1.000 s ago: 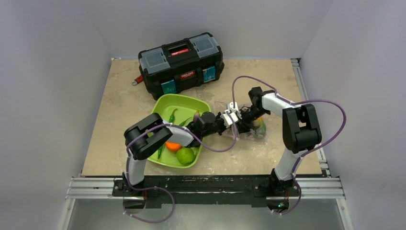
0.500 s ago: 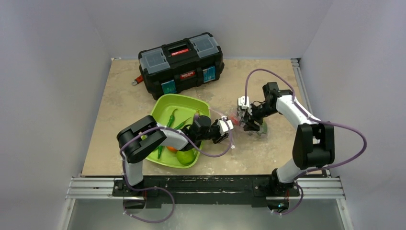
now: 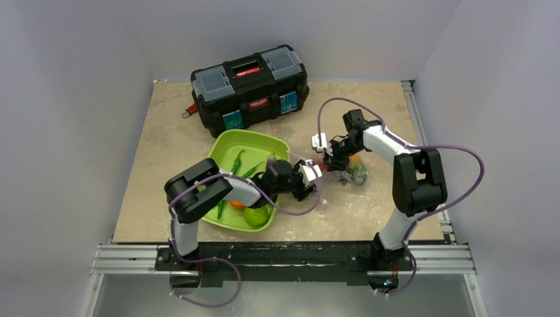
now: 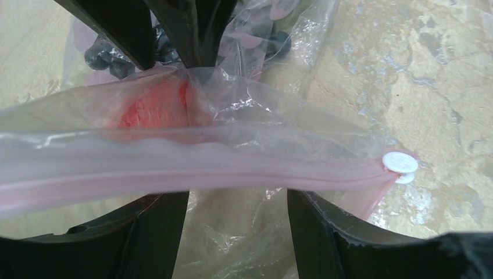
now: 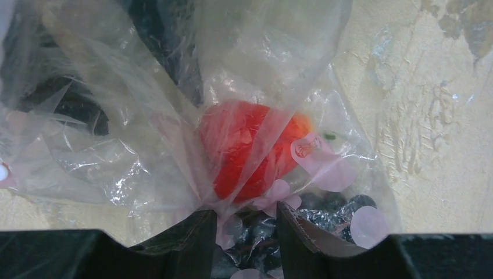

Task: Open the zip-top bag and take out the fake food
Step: Pick up the fake fruit from the zipper food storage bag.

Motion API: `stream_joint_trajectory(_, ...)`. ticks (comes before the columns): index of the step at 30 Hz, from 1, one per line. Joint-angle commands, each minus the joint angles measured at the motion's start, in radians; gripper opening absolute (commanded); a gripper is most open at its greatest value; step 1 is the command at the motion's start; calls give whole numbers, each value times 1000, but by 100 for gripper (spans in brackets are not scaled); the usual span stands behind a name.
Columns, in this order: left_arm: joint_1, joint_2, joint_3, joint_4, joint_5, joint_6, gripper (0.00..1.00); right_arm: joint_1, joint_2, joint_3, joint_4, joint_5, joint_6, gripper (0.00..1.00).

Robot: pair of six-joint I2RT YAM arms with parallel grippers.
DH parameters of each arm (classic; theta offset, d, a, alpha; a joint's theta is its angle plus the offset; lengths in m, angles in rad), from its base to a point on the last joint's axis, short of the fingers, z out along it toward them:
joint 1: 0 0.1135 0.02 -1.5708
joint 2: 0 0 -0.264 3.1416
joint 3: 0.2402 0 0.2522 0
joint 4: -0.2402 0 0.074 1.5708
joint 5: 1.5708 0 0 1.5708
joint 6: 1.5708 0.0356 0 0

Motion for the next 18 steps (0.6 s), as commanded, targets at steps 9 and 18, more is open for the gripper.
stream_joint_trajectory(9,14,44,94,10,-89,18,66,62,68,13,-163,-29,-252,51)
stream_joint_trajectory(18,16,42,59,127,11,11,73,67,56,38,-378,-149,-481,52)
